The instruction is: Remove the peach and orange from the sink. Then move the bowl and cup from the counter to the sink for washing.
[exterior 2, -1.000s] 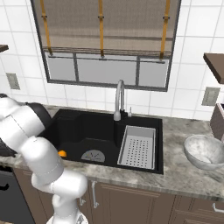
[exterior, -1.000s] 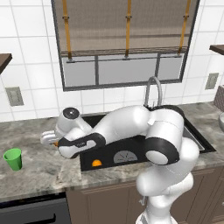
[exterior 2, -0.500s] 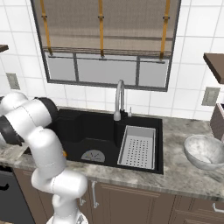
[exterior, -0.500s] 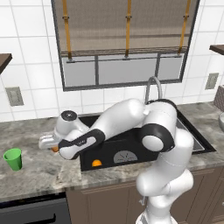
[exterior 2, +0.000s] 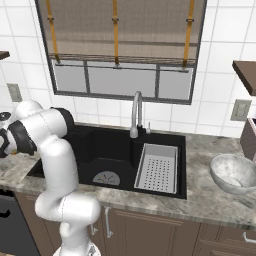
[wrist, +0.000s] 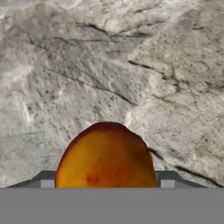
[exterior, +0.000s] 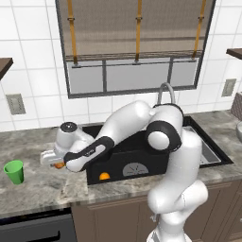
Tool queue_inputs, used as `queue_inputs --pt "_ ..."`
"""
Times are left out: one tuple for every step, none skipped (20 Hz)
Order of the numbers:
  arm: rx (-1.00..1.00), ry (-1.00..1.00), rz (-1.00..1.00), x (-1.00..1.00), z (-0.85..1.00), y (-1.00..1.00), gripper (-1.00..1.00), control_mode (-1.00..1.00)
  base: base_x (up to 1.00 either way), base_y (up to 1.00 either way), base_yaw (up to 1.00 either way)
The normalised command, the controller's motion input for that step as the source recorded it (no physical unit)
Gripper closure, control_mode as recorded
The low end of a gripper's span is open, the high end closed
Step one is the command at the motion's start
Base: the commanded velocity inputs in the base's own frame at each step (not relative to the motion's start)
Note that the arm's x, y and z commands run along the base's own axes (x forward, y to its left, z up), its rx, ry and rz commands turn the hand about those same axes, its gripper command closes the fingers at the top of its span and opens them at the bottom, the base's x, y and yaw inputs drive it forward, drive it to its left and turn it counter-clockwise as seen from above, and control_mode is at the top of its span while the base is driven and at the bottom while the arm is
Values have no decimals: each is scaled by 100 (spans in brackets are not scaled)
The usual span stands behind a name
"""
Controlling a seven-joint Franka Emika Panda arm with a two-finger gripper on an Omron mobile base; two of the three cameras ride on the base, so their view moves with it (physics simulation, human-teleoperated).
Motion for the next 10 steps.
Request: queue_inputs --pt "-14 0 0 0 -25 13 100 -100 0 0 0" --pt "-16 0 0 0 -25 13 100 -100 0 0 0" --pt "-16 0 0 0 -26 13 100 -100 0 0 0" --pt "-14 0 0 0 -25 13 100 -100 0 0 0" --pt "-13 1 0 0 -25 13 100 -100 0 0 0" --pt "-12 1 0 0 -25 14 100 -100 0 0 0" --pt "-11 3 0 0 -26 13 100 -100 0 0 0" --pt "-10 1 0 0 -25 10 100 -100 0 0 0" --pt "-9 1 0 0 -25 10 100 -100 0 0 0" --pt "-8 2 0 0 -24 9 100 -100 0 0 0"
